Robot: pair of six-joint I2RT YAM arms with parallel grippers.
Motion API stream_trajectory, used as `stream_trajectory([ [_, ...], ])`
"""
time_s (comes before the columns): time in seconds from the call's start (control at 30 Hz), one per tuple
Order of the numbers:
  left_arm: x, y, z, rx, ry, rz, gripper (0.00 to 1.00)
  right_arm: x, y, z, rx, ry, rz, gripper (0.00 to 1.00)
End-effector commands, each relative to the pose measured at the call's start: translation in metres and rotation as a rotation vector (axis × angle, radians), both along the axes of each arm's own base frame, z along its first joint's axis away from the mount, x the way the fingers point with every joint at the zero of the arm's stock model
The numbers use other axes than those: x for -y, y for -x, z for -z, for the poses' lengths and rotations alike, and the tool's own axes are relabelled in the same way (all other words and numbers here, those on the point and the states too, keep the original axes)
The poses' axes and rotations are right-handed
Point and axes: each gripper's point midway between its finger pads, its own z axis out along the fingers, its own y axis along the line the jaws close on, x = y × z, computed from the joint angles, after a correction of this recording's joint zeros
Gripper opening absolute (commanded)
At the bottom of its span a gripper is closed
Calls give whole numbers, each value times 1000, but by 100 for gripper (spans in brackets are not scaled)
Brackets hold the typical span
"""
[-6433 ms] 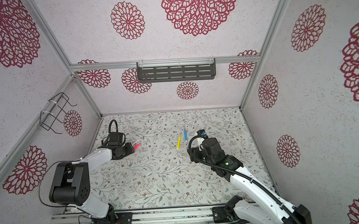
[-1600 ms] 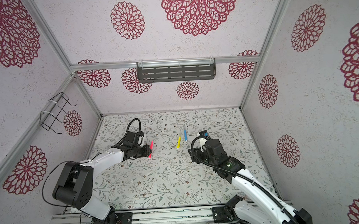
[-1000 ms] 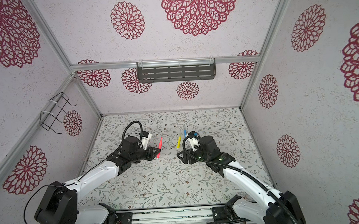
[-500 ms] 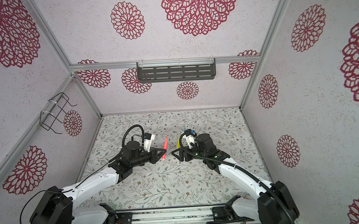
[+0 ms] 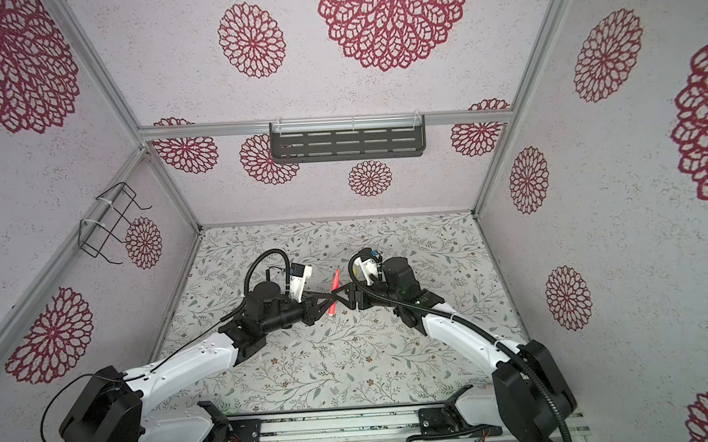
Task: Insert the pens into the pen caps
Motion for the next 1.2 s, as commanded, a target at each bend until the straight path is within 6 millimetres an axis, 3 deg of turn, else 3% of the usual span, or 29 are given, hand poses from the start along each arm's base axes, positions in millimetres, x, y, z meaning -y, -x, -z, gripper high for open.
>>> stream_trajectory([
  [0.0,4,4,-6,25,24,10,17,-9,-5,-31,62,-70,-24,61],
  [0.43,16,5,1,9,15,37,17,-12,-8,-31,58,-81,-25,34],
  [0.67,19,6,5,0,8,40,17,-12,-7,-27,51,-72,-30,10],
  [0.8,20,6,3,2,9,41,18,-11,-6,-27,51,-74,-31,6],
  [0.93,22,5,5,-8,-2,48,42,-10,-5,-31,59,-77,-26,4],
  [1.17,30,9,17,-52,-34,97,47,-7,-4,-39,84,-84,-17,4],
])
